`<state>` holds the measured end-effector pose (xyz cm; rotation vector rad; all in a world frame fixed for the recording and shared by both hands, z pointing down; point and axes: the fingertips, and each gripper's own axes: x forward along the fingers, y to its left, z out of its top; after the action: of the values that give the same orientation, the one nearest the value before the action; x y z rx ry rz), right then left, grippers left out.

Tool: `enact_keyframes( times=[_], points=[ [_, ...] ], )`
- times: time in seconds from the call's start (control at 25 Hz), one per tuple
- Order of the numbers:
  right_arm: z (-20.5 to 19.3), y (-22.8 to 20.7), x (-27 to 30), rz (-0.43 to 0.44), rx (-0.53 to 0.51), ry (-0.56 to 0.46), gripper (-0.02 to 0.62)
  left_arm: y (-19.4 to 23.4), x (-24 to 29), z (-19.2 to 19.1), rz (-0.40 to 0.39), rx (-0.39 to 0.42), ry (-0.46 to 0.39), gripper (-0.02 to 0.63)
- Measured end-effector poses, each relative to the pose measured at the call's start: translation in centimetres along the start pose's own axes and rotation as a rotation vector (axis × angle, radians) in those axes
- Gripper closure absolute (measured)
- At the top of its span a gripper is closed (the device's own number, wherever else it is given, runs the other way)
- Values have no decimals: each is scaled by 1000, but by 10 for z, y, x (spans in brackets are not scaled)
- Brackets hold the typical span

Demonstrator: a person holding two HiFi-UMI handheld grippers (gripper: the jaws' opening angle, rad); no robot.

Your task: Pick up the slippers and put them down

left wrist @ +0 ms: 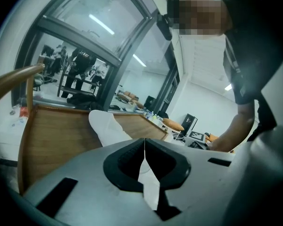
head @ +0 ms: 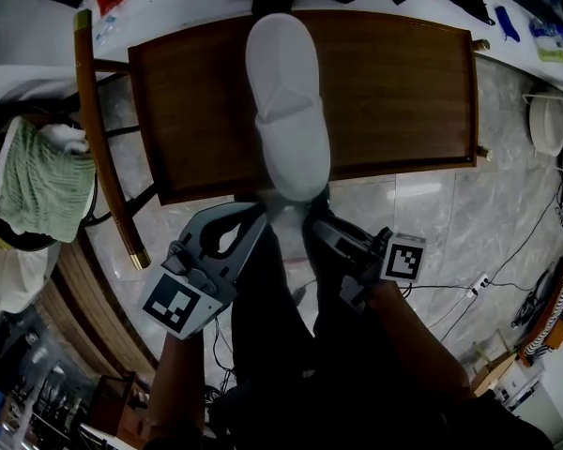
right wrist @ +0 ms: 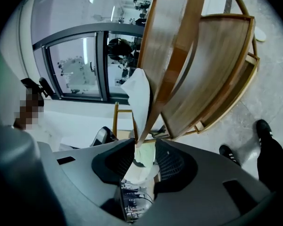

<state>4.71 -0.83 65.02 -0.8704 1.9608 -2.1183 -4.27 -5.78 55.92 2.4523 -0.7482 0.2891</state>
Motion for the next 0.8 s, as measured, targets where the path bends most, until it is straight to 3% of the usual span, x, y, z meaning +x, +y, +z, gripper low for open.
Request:
enact_keyframes(
  times=[0.16, 0.32, 0.56, 0.8],
  points=[
    [5, 36, -20, 25, -126, 0, 463, -7, -4, 16, 10, -11, -22, 592],
    [33, 100, -25, 76, -354, -9, 520, -14, -12, 55, 12, -22, -72, 592],
    [83, 213, -23, 168, -694, -45, 549, -29, -32, 140, 25, 86, -160, 592],
    [97, 322, -47, 303, -890, -111, 558, -55, -68, 228, 73, 190, -247, 593]
  ],
)
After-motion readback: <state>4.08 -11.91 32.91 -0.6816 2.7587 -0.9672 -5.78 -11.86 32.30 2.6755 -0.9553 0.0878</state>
